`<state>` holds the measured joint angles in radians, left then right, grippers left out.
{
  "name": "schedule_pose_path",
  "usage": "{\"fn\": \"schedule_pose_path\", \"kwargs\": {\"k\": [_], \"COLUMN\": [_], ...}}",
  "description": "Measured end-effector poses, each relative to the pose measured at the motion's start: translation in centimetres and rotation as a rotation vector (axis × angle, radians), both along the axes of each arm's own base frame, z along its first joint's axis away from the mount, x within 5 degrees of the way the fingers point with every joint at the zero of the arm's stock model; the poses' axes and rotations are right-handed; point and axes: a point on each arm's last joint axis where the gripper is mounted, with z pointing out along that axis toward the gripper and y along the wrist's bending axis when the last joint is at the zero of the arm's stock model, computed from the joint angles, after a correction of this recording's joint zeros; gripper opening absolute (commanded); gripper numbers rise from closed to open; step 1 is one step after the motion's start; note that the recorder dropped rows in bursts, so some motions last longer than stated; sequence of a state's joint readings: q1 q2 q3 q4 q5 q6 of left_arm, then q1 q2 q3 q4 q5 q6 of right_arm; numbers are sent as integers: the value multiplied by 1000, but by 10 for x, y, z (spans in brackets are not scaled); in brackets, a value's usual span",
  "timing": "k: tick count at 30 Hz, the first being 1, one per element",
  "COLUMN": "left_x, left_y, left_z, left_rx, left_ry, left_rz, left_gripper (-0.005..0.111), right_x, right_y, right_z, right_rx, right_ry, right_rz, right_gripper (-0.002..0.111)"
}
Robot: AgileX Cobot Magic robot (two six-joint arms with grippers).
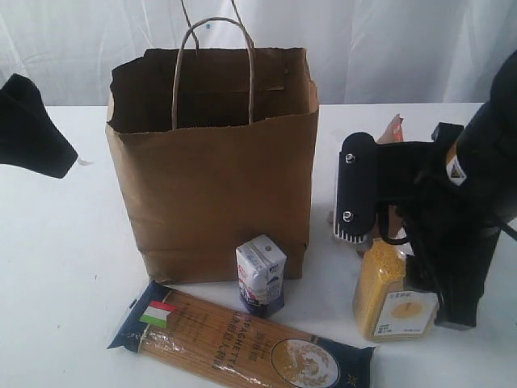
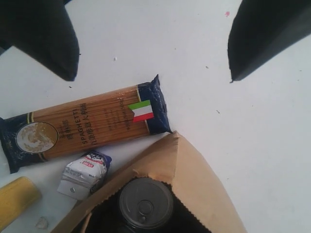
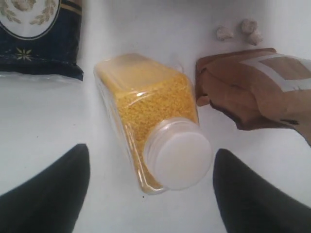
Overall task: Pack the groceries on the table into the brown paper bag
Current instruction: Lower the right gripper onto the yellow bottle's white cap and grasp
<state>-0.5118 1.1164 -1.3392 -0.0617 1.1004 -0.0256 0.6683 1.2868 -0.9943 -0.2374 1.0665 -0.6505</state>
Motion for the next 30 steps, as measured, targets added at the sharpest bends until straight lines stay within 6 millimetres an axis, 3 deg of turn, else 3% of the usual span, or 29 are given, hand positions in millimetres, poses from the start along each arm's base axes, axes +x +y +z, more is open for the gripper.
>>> {"fn": "schedule_pose_path", "kwargs": {"k": [13, 30], "left_x": [0, 0], "left_y": [0, 0], "left_z": [0, 0], "left_rx": [4, 4], "left_ry": [-1, -1], "left_rz": [-3, -3], "left_gripper": [83, 83], "right_x": [22, 36], "right_y": [-7, 6], "right_z": [-13, -47], "right_rx": [25, 1], "right_ry": [18, 144], "right_rz": [-58, -59], "right_gripper": [66, 66]}}
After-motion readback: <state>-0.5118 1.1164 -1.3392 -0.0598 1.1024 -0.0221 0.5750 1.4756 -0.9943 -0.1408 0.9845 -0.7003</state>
